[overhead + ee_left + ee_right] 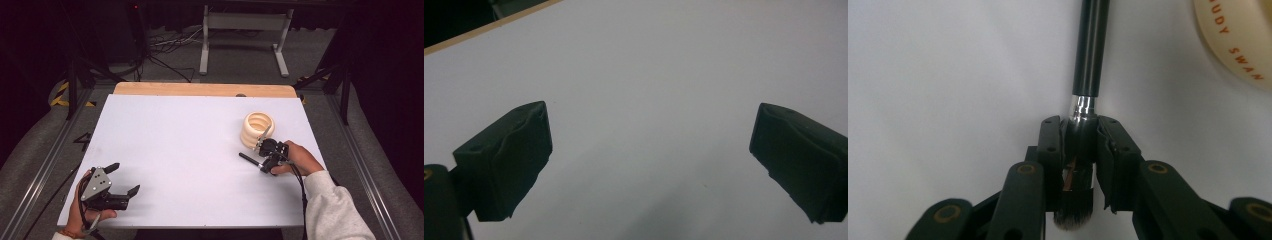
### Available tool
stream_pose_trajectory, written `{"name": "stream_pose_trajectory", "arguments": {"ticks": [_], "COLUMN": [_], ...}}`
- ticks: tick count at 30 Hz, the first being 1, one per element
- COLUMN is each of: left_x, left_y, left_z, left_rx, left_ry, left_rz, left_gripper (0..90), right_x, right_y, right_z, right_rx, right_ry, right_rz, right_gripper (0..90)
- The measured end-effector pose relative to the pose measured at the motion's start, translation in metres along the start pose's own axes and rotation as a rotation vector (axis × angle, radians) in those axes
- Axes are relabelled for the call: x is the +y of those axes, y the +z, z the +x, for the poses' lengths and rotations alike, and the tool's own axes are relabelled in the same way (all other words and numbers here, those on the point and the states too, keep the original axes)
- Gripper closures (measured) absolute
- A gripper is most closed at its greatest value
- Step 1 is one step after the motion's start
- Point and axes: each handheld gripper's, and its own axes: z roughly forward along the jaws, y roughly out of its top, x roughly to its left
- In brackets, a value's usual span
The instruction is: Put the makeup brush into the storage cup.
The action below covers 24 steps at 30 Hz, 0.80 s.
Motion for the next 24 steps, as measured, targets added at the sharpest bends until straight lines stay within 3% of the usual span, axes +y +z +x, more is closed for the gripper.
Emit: {"name": "stream_pose_trajectory", "arguments": {"ticks": [4, 7, 17, 24], "left_x": [0.000, -0.001, 0.000, 0.000], "left_y": [0.001, 0.002, 0.003, 0.003], "left_z": [-0.001, -0.001, -0.002, -0.002], "left_rx": [-0.006, -0.012, -0.024, -0.023], "left_ry": [0.005, 0.005, 0.004, 0.005], "left_rz": [0.009, 0.011, 0.012, 0.013], "left_gripper": [4.4, 4.4, 4.4, 4.6], "right_x": [0.010, 0.013, 0.008, 0.008], "right_y": [0.001, 0.001, -0.001, -0.002], "right_z": [0.004, 0.006, 0.005, 0.006], "right_rx": [-0.023, -0.042, -0.008, -0.028], "right_ry": [-0.019, -0.029, -0.024, -0.027], "right_rz": [0.074, 0.093, 0.058, 0.039], "right_gripper": [76.1, 76.5, 76.9, 77.1]}}
